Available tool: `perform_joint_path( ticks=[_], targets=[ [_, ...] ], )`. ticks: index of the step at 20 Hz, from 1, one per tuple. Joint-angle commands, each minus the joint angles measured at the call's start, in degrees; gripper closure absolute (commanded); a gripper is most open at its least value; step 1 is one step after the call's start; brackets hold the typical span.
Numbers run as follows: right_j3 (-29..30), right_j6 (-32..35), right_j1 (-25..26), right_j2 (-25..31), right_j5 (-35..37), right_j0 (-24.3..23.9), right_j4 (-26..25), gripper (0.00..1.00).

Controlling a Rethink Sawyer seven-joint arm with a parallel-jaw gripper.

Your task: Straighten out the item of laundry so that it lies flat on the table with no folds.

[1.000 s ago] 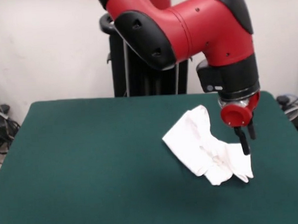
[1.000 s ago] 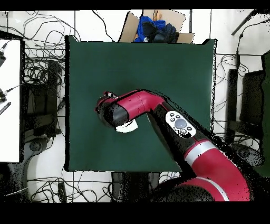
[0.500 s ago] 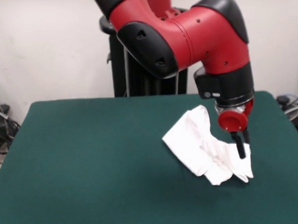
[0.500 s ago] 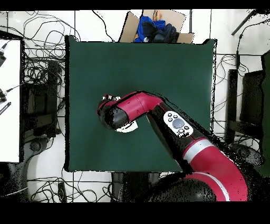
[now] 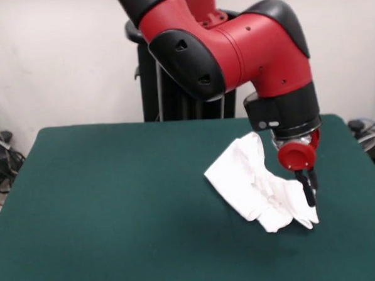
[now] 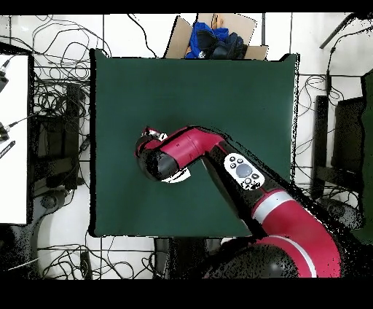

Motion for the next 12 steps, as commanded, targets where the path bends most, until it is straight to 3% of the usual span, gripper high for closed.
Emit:
perform_joint_path(
  ticks=[1,12],
  targets=[
    [-3.8,3.7,0.3,-2.3,-4.3,1.6,-4.2,0.0],
    [-6.9,3.9,2.3,-6.7,-2.1,3.9,-5.0,0.0]
  ],
)
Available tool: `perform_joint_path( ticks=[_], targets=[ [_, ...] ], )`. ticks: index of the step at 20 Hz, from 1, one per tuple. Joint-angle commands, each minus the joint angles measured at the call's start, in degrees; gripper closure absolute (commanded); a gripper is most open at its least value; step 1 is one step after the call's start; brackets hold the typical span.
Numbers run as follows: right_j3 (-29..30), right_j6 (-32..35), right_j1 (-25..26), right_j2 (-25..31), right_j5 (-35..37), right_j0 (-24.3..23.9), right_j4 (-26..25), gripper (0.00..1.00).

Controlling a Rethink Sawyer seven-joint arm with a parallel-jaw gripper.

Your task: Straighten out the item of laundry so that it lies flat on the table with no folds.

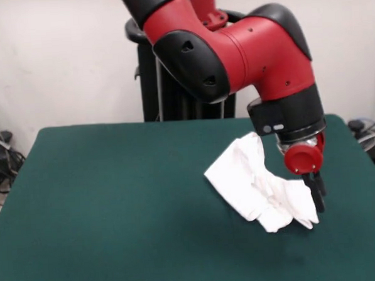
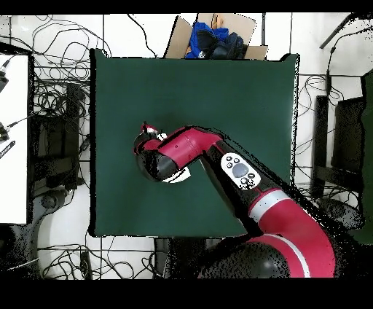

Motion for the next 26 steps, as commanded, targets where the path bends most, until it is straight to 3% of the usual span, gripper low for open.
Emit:
perform_joint_path(
  ticks=[1,11,26],
  targets=[
    [-6.3,3.8,2.4,-5.9,2.6,2.7,-3.0,0.0],
    [-9.5,2.1,5.3,-9.4,5.3,4.5,-2.9,0.0],
    [-9.2,-3.0,9.9,-6.3,8.8,1.9,-0.5,0.0]
  ],
)
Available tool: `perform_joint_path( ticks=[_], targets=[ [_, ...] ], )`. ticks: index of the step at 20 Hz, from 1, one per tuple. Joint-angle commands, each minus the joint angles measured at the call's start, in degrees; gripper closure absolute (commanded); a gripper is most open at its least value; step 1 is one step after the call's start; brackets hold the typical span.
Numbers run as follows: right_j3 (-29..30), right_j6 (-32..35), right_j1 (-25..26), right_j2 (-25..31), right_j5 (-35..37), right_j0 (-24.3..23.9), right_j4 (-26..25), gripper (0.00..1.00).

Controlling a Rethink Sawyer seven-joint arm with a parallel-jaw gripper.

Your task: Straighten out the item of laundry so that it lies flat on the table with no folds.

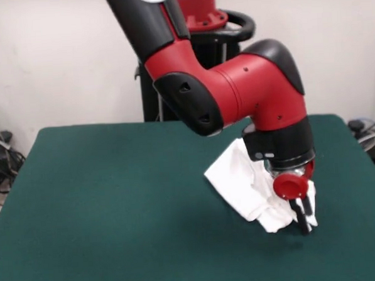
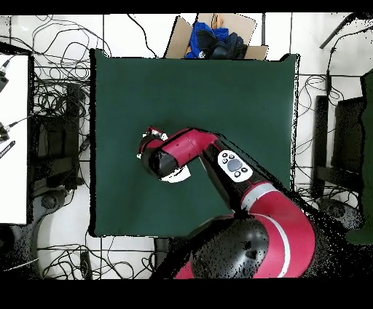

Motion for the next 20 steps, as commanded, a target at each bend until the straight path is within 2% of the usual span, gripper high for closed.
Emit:
perform_joint_path(
  ticks=[1,9,20],
  targets=[
    [-4.0,-3.4,3.2,-1.1,8.0,-0.8,-0.4,0.0],
    [-3.5,-4.2,4.1,0.6,7.3,-2.1,-0.7,0.0],
    [-2.1,-2.9,2.3,2.2,3.8,-2.6,-1.5,0.0]
  ],
)
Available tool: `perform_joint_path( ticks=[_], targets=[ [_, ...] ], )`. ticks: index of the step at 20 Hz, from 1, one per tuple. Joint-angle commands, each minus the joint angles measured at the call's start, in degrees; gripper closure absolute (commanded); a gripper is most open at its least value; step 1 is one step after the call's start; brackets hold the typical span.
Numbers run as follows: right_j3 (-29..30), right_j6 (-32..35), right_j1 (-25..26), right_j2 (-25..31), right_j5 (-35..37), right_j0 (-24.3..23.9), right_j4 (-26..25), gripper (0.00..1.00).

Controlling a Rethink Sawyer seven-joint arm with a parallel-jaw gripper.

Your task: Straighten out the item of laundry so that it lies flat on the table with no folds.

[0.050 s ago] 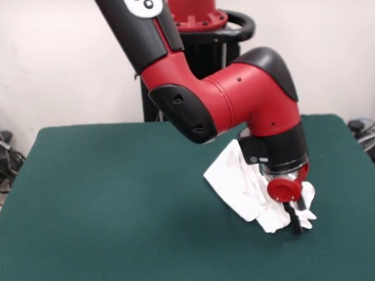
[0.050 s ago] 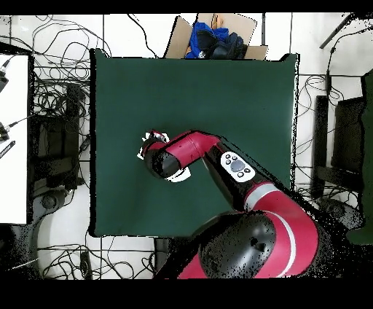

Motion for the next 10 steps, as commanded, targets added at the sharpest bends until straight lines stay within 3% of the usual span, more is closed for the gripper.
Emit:
perform_joint_path(
  ticks=[1,10],
  targets=[
    [-1.8,-2.9,0.3,2.1,2.8,-1.4,-1.5,0.0],
    [-0.2,-4.2,0.8,6.0,2.9,-3.7,-0.9,0.0]
  ],
)
